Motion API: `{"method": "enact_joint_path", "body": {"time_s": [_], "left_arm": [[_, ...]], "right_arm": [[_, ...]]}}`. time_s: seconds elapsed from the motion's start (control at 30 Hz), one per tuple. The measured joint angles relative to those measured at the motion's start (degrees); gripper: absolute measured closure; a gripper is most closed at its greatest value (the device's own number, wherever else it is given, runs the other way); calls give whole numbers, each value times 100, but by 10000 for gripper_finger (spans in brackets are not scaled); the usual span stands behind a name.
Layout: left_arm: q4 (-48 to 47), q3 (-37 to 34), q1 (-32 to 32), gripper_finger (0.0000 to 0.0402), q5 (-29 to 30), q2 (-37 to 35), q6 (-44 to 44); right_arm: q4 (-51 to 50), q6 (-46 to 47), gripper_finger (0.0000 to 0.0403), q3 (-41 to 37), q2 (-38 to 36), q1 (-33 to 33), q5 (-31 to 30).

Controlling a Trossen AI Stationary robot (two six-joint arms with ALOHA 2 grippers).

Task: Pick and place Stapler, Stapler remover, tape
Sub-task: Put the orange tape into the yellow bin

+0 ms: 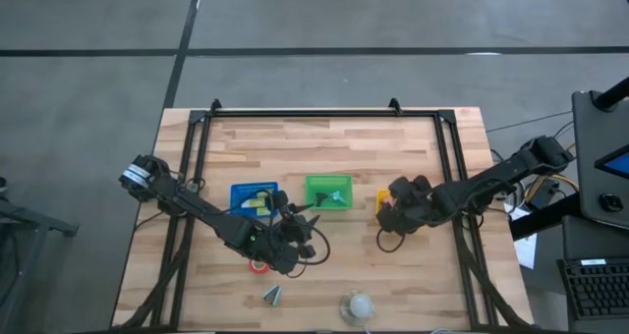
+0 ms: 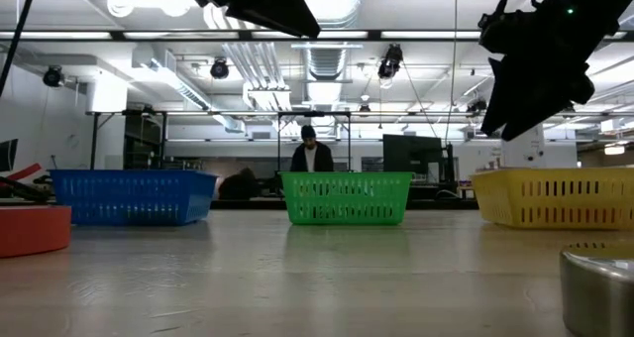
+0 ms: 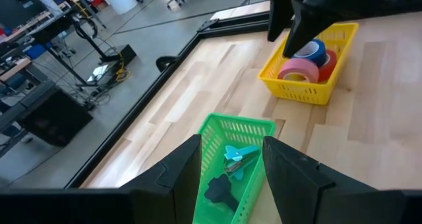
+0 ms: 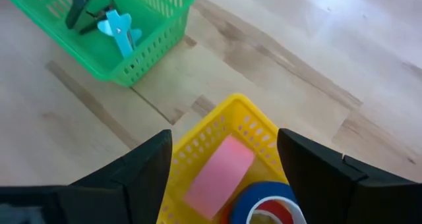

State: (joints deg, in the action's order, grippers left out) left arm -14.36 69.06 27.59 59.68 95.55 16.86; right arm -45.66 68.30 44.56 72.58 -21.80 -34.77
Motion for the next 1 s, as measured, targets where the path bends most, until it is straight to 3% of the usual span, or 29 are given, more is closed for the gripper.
{"method": "enact_joint_path", "body": {"time_s": [0.4, 0.8, 1.0], "left_arm": [[-141, -4, 0, 237, 20, 0, 88], [-202, -63, 0, 237, 20, 0, 137], [-209, -168, 0, 237, 20, 0, 321]], "right_arm": [[614, -618, 152, 0, -393, -195, -282], [2347, -2268, 153, 2, -791, -534, -489], [2554, -2512, 154, 4, -807, -573, -488]]}}
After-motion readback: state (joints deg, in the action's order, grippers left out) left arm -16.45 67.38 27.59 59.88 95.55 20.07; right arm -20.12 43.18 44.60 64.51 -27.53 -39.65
